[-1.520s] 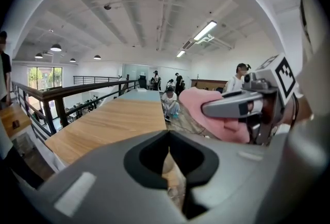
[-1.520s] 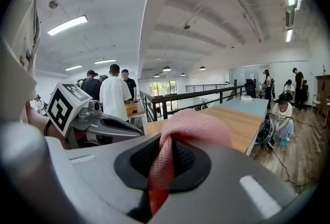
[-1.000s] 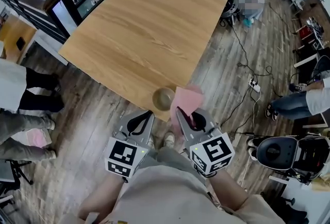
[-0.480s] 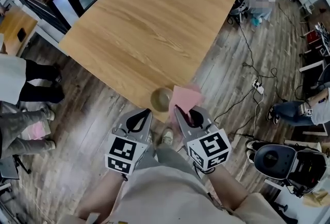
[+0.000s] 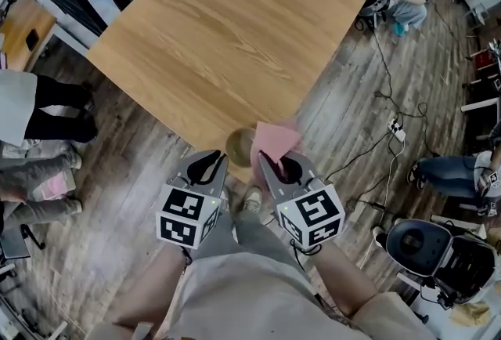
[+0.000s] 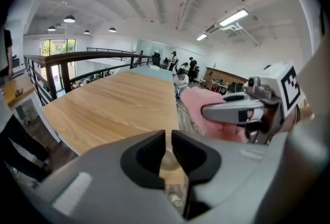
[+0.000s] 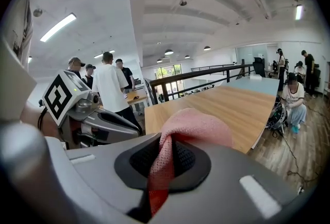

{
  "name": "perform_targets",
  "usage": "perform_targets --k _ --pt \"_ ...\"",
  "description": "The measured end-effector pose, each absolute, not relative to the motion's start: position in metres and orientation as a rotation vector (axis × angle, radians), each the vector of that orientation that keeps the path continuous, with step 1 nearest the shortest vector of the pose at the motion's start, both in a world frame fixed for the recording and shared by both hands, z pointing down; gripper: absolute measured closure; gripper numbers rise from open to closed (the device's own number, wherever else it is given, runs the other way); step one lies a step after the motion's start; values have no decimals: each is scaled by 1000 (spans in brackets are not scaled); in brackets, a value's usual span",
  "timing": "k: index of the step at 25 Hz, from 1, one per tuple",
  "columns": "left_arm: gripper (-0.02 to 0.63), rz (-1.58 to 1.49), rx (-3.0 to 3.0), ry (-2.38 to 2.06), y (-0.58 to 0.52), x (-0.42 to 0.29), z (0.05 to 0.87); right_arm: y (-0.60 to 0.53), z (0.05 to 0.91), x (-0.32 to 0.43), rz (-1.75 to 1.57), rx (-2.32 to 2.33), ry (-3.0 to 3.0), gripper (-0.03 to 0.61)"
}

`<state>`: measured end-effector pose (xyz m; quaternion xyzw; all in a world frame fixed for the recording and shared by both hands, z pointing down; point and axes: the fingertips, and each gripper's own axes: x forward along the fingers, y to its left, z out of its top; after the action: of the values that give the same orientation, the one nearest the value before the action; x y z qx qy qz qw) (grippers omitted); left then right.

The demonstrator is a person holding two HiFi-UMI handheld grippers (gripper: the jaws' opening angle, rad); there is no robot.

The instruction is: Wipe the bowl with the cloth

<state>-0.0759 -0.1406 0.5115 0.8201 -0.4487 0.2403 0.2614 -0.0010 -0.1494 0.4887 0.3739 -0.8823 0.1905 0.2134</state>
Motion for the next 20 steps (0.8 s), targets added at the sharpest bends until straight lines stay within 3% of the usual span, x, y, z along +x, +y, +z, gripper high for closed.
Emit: perform_targets --k 7,20 --pt "518 693 2157 -1168 -142 -68 551 -145 531 -5 555 965 -2423 565" --pt "485 760 2006 -1083 -157 -63 627 -159 590 -9 646 886 -2377 565"
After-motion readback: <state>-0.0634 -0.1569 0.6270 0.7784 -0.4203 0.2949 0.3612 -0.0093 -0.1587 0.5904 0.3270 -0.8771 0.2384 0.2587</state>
